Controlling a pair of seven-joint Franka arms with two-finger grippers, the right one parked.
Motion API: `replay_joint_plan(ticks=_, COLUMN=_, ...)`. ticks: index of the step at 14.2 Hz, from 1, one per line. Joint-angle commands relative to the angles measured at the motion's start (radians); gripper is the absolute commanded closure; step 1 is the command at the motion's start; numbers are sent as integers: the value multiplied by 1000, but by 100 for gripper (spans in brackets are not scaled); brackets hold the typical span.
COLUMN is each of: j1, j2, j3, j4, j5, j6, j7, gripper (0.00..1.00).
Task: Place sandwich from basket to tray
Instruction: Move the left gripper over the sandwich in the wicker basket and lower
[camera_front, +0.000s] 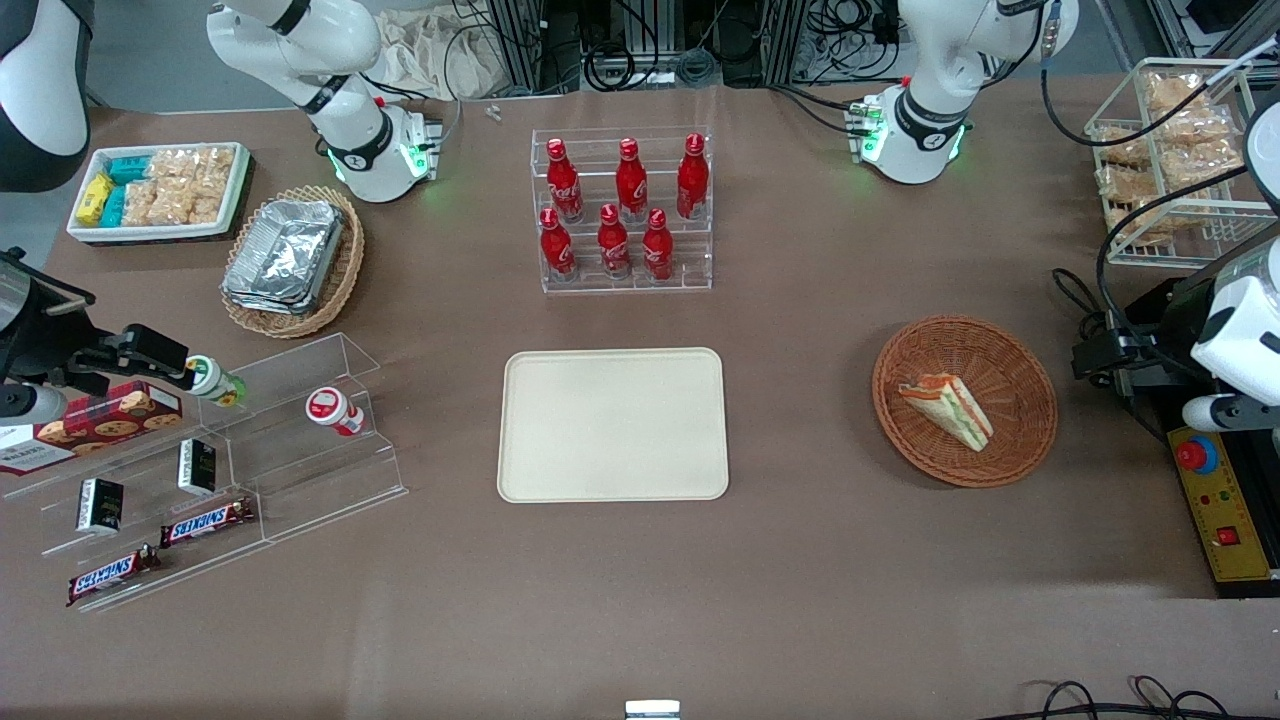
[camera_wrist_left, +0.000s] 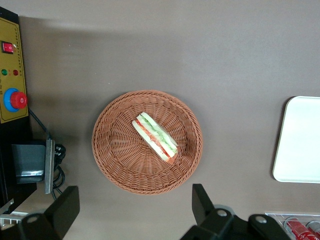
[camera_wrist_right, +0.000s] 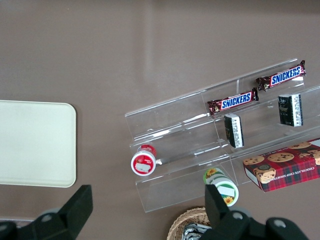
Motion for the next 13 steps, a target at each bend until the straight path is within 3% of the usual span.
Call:
replay_joint_plan(ticks=1, j1=-13, j2=1, j3=8, j4=20, j5=17, j6=-25, j7=11, gripper=0)
replay_joint_plan(ticks=8, j1=-18, j2=-2, j3=-1, j4=-10, j5=1, j6=-40, j7=-18, gripper=0)
replay_joint_plan(ticks=13, j1=-110, j2=-14, j3=-1, j4=-180, j5=-2, j6=58, j7=-196, gripper=0)
